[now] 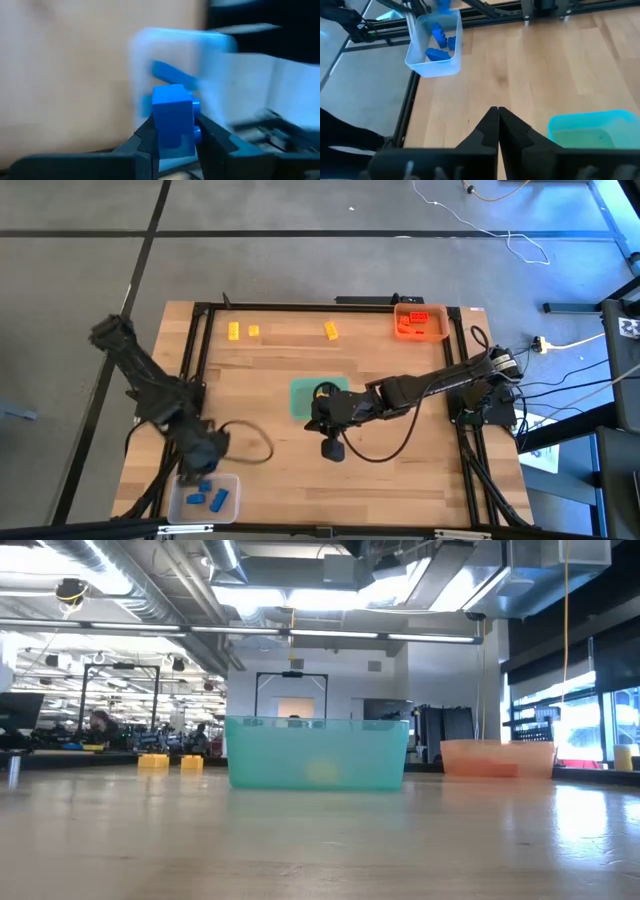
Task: Sort & place blocks by color
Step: Put the blue game piece into the transparent bin, then put the yellow game piece into the blue bin
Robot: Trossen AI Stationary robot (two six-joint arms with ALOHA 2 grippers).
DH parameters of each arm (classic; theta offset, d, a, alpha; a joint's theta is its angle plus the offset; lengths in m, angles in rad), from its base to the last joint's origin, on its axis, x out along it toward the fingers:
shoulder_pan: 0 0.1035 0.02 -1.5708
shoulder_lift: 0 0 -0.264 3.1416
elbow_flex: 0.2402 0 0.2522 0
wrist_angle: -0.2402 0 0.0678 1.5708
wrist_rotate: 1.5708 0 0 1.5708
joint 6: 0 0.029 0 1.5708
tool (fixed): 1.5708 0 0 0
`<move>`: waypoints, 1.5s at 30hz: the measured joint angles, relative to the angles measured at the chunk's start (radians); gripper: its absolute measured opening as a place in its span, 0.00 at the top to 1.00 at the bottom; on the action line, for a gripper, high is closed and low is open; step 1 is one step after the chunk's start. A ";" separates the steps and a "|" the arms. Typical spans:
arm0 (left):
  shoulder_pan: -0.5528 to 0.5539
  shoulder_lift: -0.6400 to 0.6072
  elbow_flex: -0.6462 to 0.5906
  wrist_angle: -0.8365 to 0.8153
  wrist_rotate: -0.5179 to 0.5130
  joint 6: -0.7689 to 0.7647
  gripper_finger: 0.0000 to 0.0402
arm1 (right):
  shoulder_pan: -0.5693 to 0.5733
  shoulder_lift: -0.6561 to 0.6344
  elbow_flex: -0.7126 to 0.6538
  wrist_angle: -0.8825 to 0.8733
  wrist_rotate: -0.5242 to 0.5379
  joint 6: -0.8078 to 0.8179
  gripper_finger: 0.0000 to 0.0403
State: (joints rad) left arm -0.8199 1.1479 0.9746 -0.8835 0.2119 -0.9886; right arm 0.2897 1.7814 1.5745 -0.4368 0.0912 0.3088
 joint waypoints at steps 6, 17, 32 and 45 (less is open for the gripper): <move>-0.198 0.047 0.000 0.145 -0.046 -0.235 0.79 | 0.000 0.000 0.009 -0.014 0.016 -0.007 0.99; -0.258 0.275 -0.001 0.250 -0.063 -0.283 0.79 | 0.000 0.000 0.010 -0.015 0.021 -0.005 0.99; -0.246 0.365 -0.001 0.249 -0.080 -0.225 0.64 | 0.000 0.000 0.010 -0.014 0.021 0.001 0.99; -0.197 0.272 -0.001 0.129 -0.159 -0.179 0.63 | -0.067 -0.034 0.011 -0.058 0.109 0.202 0.99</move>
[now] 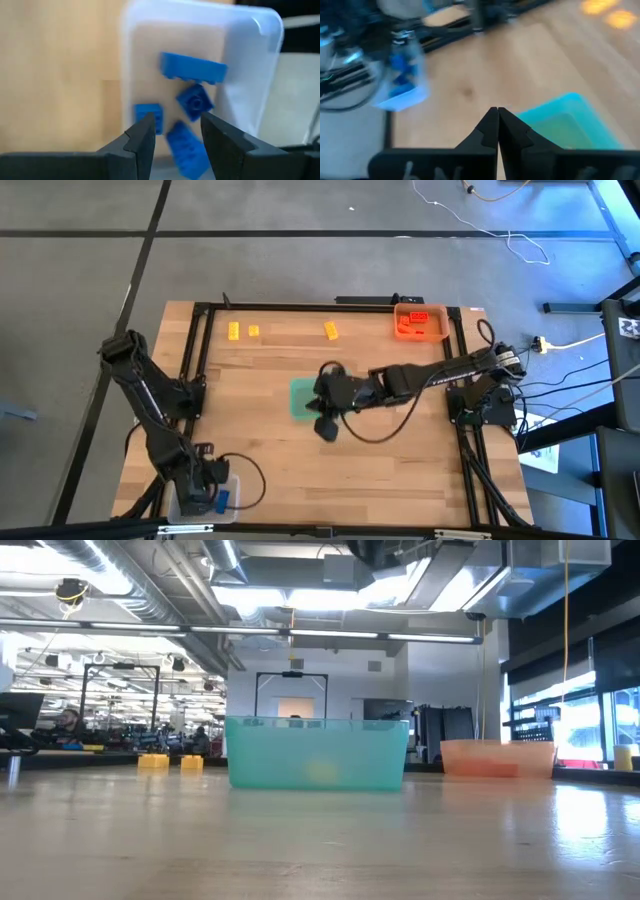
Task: Sort & place blocks by color
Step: Put the yellow game piece into the blue bin
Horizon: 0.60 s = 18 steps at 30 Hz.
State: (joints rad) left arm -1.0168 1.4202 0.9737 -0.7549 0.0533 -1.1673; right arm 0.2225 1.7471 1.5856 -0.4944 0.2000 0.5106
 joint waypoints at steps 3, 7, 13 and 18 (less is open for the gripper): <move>0.029 -0.075 0.000 -0.099 -0.087 -0.001 0.63 | -0.049 -0.010 0.000 -0.073 0.010 0.052 0.99; 0.079 -0.187 0.000 -0.237 -0.204 -0.005 0.63 | -0.127 -0.008 0.000 -0.124 -0.064 0.041 0.99; 0.191 -0.315 0.000 -0.361 -0.354 0.026 0.63 | -0.245 -0.001 -0.001 -0.167 -0.197 -0.048 0.93; 0.284 -0.367 0.000 -0.424 -0.400 0.109 0.63 | -0.317 -0.001 -0.001 -0.172 -0.202 -0.120 0.81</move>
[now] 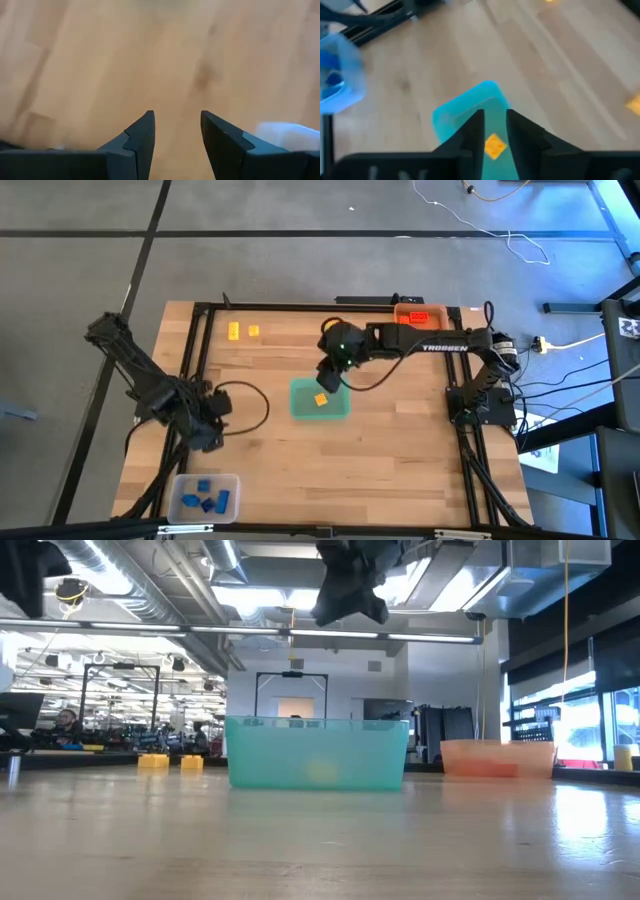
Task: Sort & place blocks by color
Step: Put the yellow game piece into the blue bin
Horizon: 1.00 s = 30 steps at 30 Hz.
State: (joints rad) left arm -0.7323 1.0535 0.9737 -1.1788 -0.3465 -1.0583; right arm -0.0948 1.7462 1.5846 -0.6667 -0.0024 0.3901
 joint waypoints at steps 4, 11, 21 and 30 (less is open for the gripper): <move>0.077 -0.015 0.000 -0.074 -0.054 0.050 0.63 | -0.075 0.000 0.000 -0.002 0.007 0.051 0.72; 0.244 -0.017 0.000 -0.176 -0.205 0.156 0.63 | -0.226 0.025 0.000 -0.004 0.008 0.080 0.67; 0.516 -0.022 0.000 -0.161 -0.247 0.387 0.63 | -0.370 0.083 0.000 0.006 0.008 0.099 0.67; 0.683 -0.022 0.000 -0.097 -0.218 0.412 0.63 | -0.432 0.085 0.000 0.047 -0.065 -0.007 0.67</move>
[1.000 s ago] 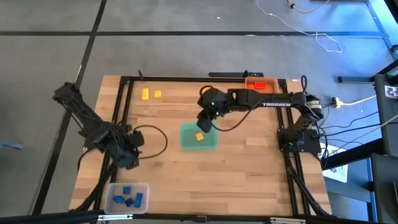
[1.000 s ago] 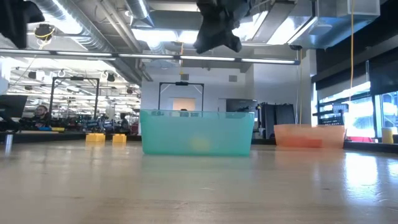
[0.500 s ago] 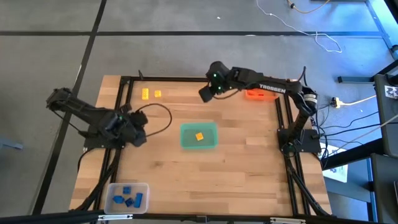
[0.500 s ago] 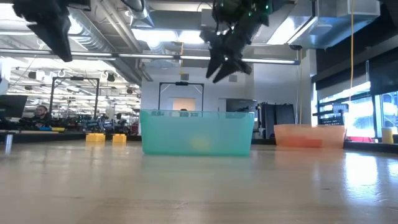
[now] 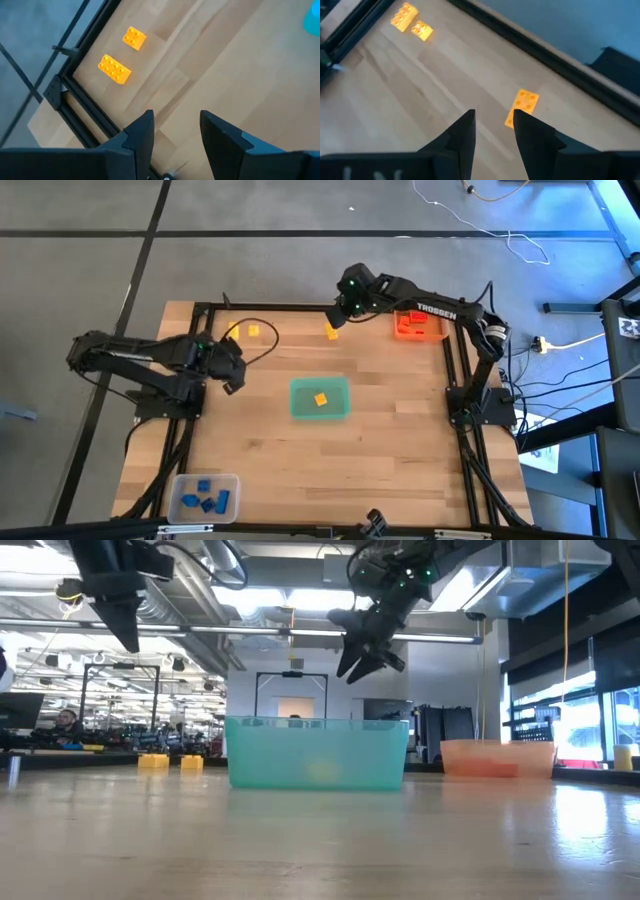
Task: Sort & place blocks by color
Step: Put the yellow game piece into the blue bin
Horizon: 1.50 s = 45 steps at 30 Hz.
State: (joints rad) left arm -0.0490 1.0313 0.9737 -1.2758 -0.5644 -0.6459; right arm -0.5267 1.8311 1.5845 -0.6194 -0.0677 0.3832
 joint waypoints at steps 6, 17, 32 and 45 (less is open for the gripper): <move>0.054 0.000 0.000 0.049 0.027 0.002 0.63 | -0.008 0.011 0.000 0.001 -0.064 -0.049 0.67; 0.103 0.000 0.000 0.059 0.065 0.004 0.63 | -0.008 0.017 0.000 -0.003 -0.100 -0.073 0.67; 0.106 0.000 0.000 0.058 0.063 0.004 0.63 | -0.006 0.017 0.000 0.008 -0.111 -0.070 0.67; 0.106 0.000 0.000 0.058 0.064 0.003 0.63 | -0.005 0.017 0.000 0.011 -0.110 0.111 0.67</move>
State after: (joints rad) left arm 0.0566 1.0317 0.9737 -1.2179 -0.5003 -0.6426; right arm -0.5320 1.8484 1.5845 -0.6089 -0.1776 0.4939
